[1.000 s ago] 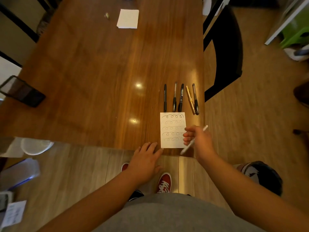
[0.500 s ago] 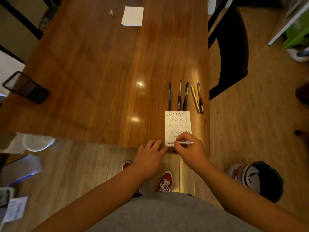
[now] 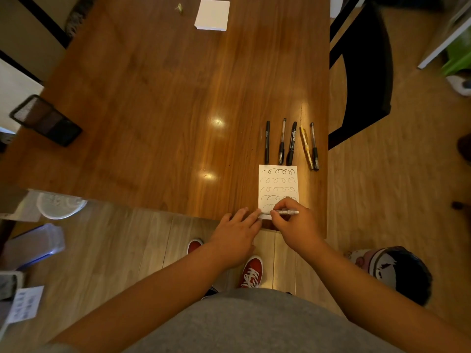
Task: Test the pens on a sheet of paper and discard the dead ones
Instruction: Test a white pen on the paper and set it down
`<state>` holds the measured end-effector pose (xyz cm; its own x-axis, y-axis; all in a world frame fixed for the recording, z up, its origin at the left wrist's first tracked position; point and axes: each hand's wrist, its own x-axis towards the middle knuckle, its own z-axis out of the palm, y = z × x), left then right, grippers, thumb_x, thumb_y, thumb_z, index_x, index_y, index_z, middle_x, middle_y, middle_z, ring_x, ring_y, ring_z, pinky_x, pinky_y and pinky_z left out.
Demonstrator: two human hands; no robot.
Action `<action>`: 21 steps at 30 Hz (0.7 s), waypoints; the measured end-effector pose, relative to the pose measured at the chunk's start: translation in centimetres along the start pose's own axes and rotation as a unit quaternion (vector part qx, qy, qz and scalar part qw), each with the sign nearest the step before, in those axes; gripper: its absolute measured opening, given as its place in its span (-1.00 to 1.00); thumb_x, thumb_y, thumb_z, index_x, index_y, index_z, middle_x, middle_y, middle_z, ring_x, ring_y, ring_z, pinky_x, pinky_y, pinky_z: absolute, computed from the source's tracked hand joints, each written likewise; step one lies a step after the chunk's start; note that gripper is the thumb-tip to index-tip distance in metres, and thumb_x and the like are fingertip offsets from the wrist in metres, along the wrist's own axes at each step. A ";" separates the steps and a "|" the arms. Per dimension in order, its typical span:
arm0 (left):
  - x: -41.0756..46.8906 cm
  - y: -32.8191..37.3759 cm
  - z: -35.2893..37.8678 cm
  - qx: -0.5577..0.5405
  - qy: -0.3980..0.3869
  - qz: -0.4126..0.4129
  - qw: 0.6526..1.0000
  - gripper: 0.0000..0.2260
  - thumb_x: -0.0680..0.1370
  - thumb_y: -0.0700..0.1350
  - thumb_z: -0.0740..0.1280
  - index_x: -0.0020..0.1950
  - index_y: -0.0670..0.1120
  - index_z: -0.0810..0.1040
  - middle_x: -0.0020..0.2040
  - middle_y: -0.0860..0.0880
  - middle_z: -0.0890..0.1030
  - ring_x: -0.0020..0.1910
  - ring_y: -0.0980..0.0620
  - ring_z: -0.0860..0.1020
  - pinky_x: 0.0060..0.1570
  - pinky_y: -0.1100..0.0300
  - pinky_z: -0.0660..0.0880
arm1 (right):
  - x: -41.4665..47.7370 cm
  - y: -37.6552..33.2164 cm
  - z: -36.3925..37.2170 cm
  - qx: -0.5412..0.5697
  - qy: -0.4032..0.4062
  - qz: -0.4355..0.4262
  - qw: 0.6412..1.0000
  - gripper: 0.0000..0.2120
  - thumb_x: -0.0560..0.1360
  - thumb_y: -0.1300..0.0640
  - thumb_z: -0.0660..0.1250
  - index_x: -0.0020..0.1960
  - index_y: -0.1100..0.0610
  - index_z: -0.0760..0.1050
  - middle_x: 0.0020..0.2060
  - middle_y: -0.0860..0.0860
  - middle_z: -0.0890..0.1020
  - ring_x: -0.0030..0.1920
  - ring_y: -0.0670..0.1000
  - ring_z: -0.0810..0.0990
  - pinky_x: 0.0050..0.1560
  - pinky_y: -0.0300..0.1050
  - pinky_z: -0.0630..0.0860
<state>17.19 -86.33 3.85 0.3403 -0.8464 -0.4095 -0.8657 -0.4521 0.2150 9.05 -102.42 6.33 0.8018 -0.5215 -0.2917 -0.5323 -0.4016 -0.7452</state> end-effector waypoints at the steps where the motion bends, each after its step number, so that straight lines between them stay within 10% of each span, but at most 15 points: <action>1: 0.0 -0.1 -0.1 -0.002 -0.005 0.001 1.000 -0.40 0.59 0.09 0.21 0.56 0.00 0.07 0.60 -0.01 -0.03 0.54 -0.12 -0.01 0.41 -0.15 0.12 | 0.1 0.1 0.0 0.006 0.002 0.003 1.000 -0.91 0.52 0.08 0.39 -0.12 -0.07 0.51 -0.26 -0.21 0.57 -0.23 -0.16 0.57 -0.32 -0.38 0.49; 21: 0.5 1.1 -1.2 0.023 -0.009 -0.011 1.000 -0.42 0.58 0.07 0.25 0.54 0.04 0.11 0.57 -0.07 0.09 0.51 -0.18 0.07 0.40 -0.22 0.14 | -0.7 0.3 -0.5 0.017 0.001 0.004 1.000 -0.93 0.53 0.11 0.38 -0.10 -0.03 0.53 -0.27 -0.18 0.59 -0.26 -0.18 0.58 -0.38 -0.48 0.43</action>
<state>16.82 -87.55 4.95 0.3539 -0.8306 -0.4300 -0.8740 -0.4573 0.1640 8.15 -102.53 6.59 0.7968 -0.5268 -0.2959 -0.5288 -0.3711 -0.7633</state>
